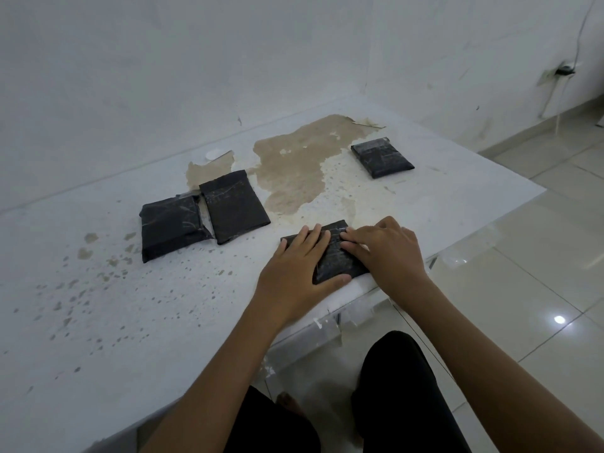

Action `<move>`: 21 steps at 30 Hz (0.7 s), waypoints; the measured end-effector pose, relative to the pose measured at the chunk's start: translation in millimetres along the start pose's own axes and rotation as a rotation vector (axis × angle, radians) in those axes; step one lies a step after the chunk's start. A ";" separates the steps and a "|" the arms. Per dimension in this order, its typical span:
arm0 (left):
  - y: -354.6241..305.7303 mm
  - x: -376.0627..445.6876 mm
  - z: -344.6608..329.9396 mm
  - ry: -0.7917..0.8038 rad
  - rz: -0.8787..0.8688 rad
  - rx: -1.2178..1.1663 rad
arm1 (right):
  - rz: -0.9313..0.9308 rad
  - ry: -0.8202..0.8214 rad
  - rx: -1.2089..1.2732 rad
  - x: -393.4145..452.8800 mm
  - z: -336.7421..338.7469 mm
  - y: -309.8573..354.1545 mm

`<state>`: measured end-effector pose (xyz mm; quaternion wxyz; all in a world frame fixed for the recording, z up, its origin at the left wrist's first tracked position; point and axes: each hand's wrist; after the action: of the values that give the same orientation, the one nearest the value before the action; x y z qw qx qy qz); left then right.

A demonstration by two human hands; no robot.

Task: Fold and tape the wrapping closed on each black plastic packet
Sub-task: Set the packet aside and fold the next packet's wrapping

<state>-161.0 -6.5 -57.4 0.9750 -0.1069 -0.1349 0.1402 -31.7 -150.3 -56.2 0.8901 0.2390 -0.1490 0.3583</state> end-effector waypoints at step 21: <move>41.8 -41.6 21.0 -0.062 0.105 -0.218 | -0.063 -0.094 0.102 -4.9 -7.5 -4.6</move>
<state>-215.8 23.7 -57.7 0.9443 -0.2148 -0.1738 0.1788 -31.2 -152.0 -66.1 0.8797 0.3052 -0.1643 0.3256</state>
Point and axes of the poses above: each hand's wrist, its own x-axis towards the middle knuckle, its own z-axis out of the back of the hand, y = z × x, and after that the axes turned 13 degrees about -y, right-handed
